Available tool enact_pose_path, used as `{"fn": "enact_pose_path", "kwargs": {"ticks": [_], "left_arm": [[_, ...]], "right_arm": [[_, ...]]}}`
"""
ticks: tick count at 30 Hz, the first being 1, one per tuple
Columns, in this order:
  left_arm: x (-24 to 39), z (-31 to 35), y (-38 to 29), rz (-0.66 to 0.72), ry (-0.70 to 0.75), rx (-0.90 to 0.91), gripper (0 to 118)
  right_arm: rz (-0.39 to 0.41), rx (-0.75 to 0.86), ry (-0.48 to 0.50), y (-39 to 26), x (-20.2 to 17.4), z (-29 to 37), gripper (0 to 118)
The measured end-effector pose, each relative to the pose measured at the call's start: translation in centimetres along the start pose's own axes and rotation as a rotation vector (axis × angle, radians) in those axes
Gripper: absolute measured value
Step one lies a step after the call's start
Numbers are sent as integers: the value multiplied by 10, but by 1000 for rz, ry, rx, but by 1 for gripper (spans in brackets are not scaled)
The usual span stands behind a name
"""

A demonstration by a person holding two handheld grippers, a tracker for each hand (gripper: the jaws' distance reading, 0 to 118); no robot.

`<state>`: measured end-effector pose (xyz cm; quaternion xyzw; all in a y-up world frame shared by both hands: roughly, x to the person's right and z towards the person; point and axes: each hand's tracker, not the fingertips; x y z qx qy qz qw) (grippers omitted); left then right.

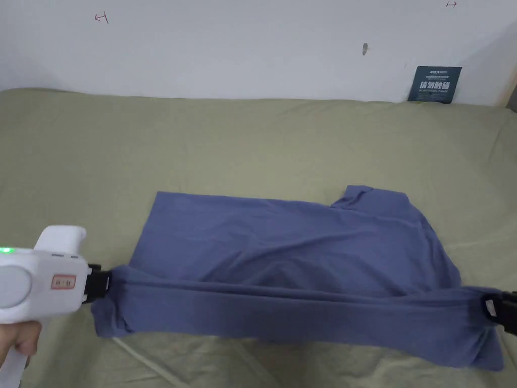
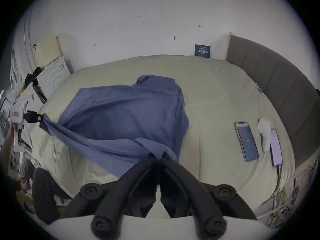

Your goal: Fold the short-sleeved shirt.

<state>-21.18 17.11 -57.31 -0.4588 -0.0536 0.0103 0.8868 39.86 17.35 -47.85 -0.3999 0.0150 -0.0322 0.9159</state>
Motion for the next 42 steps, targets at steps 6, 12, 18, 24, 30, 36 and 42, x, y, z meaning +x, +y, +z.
{"fn": "enact_pose_path", "kwargs": {"ticks": [6,12,18,24,30,36,42], "left_arm": [[8,-58,40,9,2,-43,1],[18,-102,53,-5,24,-86,1],[15,-103,41,49,41,-36,118],[11,-54,-2,94,43,35,90],[7,-40,-44,88,24,-8,0],[7,-45,-54,129,40,-2,55],[14,-77,-32,136,70,-61,110]], "right_arm": [[4,-75,-3,42,9,-62,4],[-15,-128,-14,53,16,-110,4],[-55,-128,-27,40,14,-111,109],[-64,-62,-14,2,0,-60,102],[-139,80,-83,-28,-1,-26,1],[-133,51,-88,-39,4,-22,1],[-129,22,-84,-44,7,-29,1]]}}
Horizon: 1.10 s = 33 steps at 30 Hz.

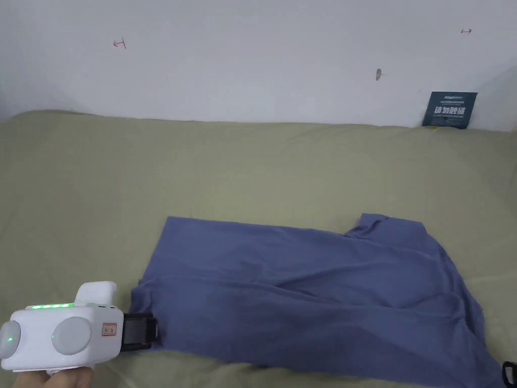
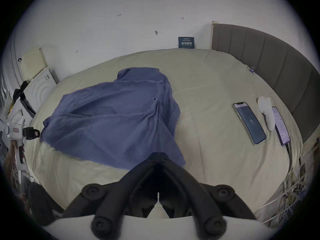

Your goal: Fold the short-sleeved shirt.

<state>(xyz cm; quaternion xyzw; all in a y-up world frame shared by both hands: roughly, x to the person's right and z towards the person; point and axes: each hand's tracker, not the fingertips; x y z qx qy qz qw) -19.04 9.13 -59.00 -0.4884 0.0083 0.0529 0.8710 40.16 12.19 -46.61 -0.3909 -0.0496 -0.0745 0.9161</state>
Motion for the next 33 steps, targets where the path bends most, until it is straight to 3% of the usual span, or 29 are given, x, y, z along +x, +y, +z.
{"fn": "enact_pose_path", "kwargs": {"ticks": [1,2,3,4,6,7,8,9,10,11,17,18,19,20,21,25,33], "left_arm": [[3,-4,1,-21,11,-20,104],[7,-8,3,-45,47,-44,88],[7,-11,-3,-67,51,-46,35],[7,-11,-6,-66,29,-39,11],[10,-5,-7,-63,21,-28,11],[10,-5,-8,-74,22,-24,11],[8,-6,-9,-72,20,-21,11],[4,-7,-8,-64,10,-26,11],[1,-7,-8,-47,0,-28,11],[2,-7,-7,-37,-1,-32,11],[3,-9,-6,-37,-6,-40,11],[2,-10,-5,-38,-6,-40,11],[3,-9,-6,-40,-5,-39,11],[3,-7,-5,-45,-6,-38,11],[2,-4,-5,-49,-7,-36,11],[0,13,-7,-64,-6,-20,11],[-13,71,-50,-65,-4,-2,10]], "right_arm": [[2,-6,-1,-3,-2,-2,1],[2,-12,-3,-4,-1,-3,1],[0,-19,-2,-4,1,-5,1],[-1,-23,-6,-3,2,-6,1],[3,-28,-2,-6,11,-16,2],[2,-33,12,-5,12,-16,10],[-2,-35,38,-4,12,-16,41],[-2,-34,41,-4,10,-17,91],[-4,-51,88,-2,11,-20,113],[-14,-69,122,-1,11,-24,118],[15,-197,70,2,2,-63,116],[9,-179,75,1,3,-65,101],[11,-174,68,-1,4,-62,61],[19,-177,61,-3,4,-60,13],[9,-137,99,-5,3,-54,7],[35,-127,82,-8,-2,-31,7],[28,-115,143,-39,7,29,7]]}}
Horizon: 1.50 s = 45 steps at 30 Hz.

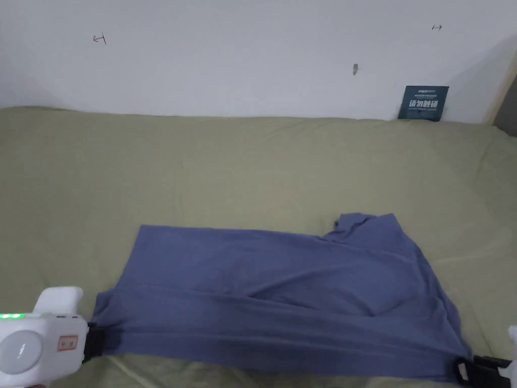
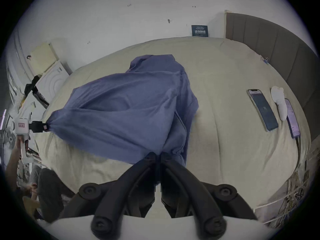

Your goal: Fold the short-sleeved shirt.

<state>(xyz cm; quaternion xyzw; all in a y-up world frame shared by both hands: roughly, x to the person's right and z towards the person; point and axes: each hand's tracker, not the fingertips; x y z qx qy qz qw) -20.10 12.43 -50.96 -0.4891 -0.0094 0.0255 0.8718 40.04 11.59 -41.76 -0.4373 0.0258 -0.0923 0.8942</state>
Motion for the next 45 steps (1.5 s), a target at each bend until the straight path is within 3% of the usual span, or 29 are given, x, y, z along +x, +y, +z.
{"fn": "enact_pose_path", "kwargs": {"ticks": [7,14,15,16,17,18,19,22,24,25,26,28,29,30,32,38,42,43,45], "left_arm": [[-18,36,-72,29,-15,-41,10],[-24,40,-79,34,-12,-47,11],[-25,38,-77,34,-12,-45,11],[-26,36,-75,40,-17,-42,12],[-28,36,-73,62,-10,-36,33],[-27,35,-72,64,-13,-30,88],[-27,36,-69,71,-19,-16,118],[-26,47,-55,92,-32,53,116],[-22,49,-42,100,-30,112,114],[-20,49,-34,89,-34,118,108],[-12,49,-30,76,-25,149,95],[-6,42,-16,56,-8,184,26],[-4,32,-6,53,-6,172,0],[2,26,-3,52,-6,174,0],[3,4,18,53,-14,161,0],[4,-69,84,42,37,101,0],[7,-110,118,38,75,56,10],[9,-118,123,22,101,28,30],[9,-138,131,-1,129,-14,116]], "right_arm": [[22,-50,26,-51,-6,28,7],[-7,-86,33,-56,-3,23,7],[-15,-85,34,-55,-3,22,11],[-17,-72,3,-52,-5,23,33],[-12,-52,-38,-49,-5,25,70],[-13,-38,-31,-47,-5,28,104],[-28,13,-12,-44,-4,34,110],[-54,58,-45,-29,-10,45,110],[-22,106,-38,-20,-16,48,108],[-14,138,-78,-15,-22,49,107],[-13,193,-76,-12,-26,51,96],[-23,229,-75,-4,-30,47,10],[-37,237,-93,0,-32,41,1],[-38,281,-121,3,-34,38,1],[-46,215,-62,16,-33,24,1],[-18,175,-94,41,-32,-14,1],[-12,148,-104,51,-26,-34,1],[-12,142,-106,54,-25,-39,1],[-9,131,-110,57,-20,-46,1]]}}
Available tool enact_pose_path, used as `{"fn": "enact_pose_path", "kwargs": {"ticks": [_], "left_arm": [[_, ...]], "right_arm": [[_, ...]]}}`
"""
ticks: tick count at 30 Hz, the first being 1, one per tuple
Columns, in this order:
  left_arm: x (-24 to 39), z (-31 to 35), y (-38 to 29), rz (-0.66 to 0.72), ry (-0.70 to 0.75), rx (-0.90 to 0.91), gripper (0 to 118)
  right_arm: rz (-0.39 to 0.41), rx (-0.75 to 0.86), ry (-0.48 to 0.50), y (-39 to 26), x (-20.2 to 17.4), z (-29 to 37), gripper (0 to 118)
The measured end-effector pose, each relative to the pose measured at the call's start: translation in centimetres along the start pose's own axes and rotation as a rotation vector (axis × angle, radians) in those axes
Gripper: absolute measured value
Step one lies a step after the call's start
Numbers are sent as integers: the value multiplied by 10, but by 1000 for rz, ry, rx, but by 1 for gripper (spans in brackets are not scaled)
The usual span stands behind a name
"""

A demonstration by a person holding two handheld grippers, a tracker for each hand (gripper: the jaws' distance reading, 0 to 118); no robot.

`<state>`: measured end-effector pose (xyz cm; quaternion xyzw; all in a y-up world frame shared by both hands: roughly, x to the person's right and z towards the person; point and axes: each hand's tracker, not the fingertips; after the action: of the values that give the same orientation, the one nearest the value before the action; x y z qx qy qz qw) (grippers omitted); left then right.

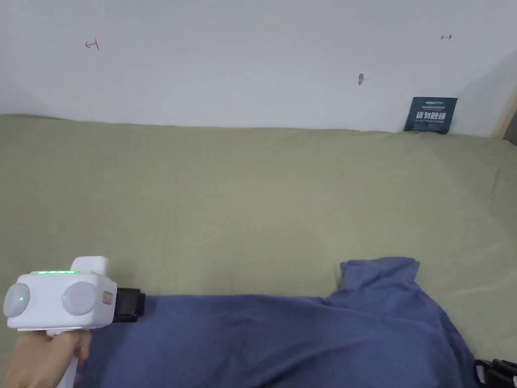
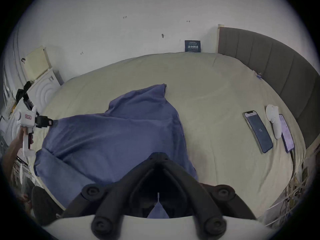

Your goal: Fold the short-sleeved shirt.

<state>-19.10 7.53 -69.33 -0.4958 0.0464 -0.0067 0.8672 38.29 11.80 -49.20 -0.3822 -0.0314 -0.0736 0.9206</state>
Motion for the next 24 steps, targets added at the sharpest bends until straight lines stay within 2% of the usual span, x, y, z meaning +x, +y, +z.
{"fn": "enact_pose_path", "kwargs": {"ticks": [1,5,6,7,8,10,12,13,16,17,18,19,20,22,24], "left_arm": [[4,3,0,6,-18,35,118],[12,-2,6,14,-38,-23,113],[15,-1,5,1,-40,-37,97],[19,3,4,-13,-38,-45,88],[22,11,1,-12,-42,-27,85],[14,4,3,-49,-53,-11,52],[14,8,1,-78,-61,7,0],[14,8,2,-76,-112,-8,0],[14,6,1,-73,-76,-3,0],[12,4,1,-62,-77,-3,0],[11,4,1,-49,-82,-4,0],[10,3,1,-37,-85,-5,0],[10,3,1,-34,-88,-7,0],[12,4,1,-35,-85,-5,0],[13,4,1,-37,-84,-5,0]], "right_arm": [[2,-1,-4,1,1,-3,1],[14,-13,-11,4,5,-14,1],[14,-16,-12,5,6,-15,1],[13,-19,-11,5,7,-17,1],[11,-18,-13,5,9,-18,1],[12,-23,-13,9,11,-20,1],[10,-33,-15,14,14,-26,1],[10,-36,-14,19,16,-29,1],[22,-47,-15,41,19,-46,3],[22,-54,-10,50,21,-53,13],[14,-70,4,59,24,-61,54],[6,-124,23,69,25,-75,88],[27,-212,33,77,26,-92,108],[54,-255,27,85,26,-115,111],[105,-270,-33,94,24,-135,111]]}}
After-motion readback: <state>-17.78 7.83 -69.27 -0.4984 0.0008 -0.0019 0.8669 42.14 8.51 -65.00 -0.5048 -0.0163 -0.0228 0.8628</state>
